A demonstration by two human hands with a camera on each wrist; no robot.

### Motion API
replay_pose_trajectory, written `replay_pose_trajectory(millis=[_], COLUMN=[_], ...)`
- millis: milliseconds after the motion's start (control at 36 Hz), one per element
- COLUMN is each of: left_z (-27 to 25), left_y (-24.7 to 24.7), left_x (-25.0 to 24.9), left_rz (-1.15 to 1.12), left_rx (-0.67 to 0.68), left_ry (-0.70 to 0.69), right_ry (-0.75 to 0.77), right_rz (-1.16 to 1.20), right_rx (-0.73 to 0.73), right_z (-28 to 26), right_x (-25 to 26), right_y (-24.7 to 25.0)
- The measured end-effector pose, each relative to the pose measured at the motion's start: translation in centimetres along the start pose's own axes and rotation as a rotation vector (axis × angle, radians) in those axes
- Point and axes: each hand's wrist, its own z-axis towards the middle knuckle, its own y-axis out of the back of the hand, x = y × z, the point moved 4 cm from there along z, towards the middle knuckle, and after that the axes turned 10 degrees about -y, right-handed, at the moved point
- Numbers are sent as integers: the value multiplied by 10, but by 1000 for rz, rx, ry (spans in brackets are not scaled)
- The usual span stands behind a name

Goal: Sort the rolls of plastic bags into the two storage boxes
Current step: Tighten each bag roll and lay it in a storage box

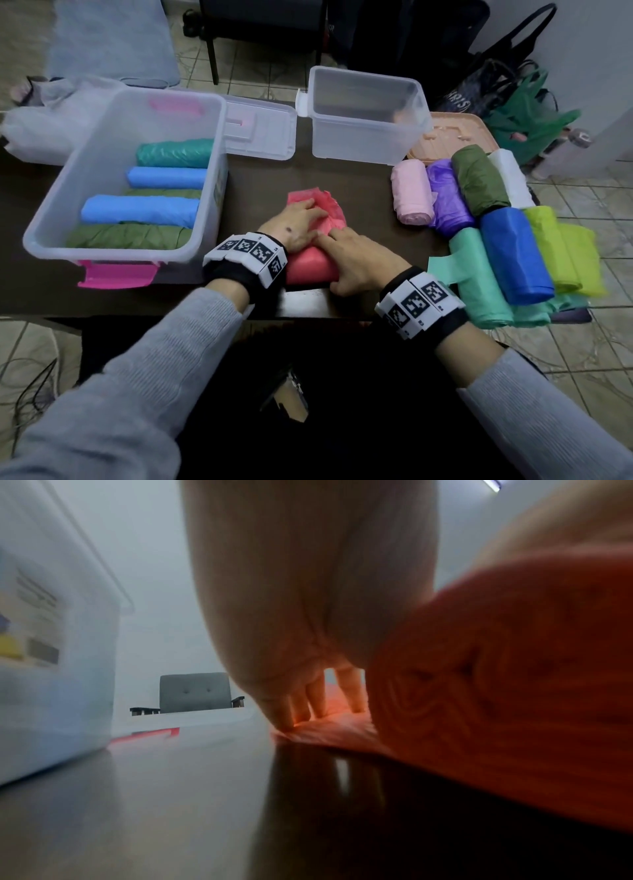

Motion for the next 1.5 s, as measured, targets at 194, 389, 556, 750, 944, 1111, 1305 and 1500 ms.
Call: replay_pose_trajectory(millis=[194,389,556,750,944,1111,1305,1500], left_z=[1,-1,-5,-6,-15,-38,-58,-53], left_y=[-1,1,4,9,14,16,17,7], left_x=[2,2,0,1,-1,-1,3,2], left_rz=[21,43,-21,-69,-111,-219,-333,-336], left_rx=[130,150,120,-25,-326,-396,-271,-300], left_ry=[-1,-21,-34,-17,21,144,92,161], right_ry=[43,133,66,7,-16,-59,-116,-187], right_rz=[179,219,438,566,379,338,471,203], right_rx=[-21,-68,-22,43,80,194,92,-108], right_z=[-1,-6,-6,0,10,16,22,15], right_x=[6,15,4,-7,-10,-13,-24,-16], right_y=[0,0,-10,-8,-7,-3,3,9])
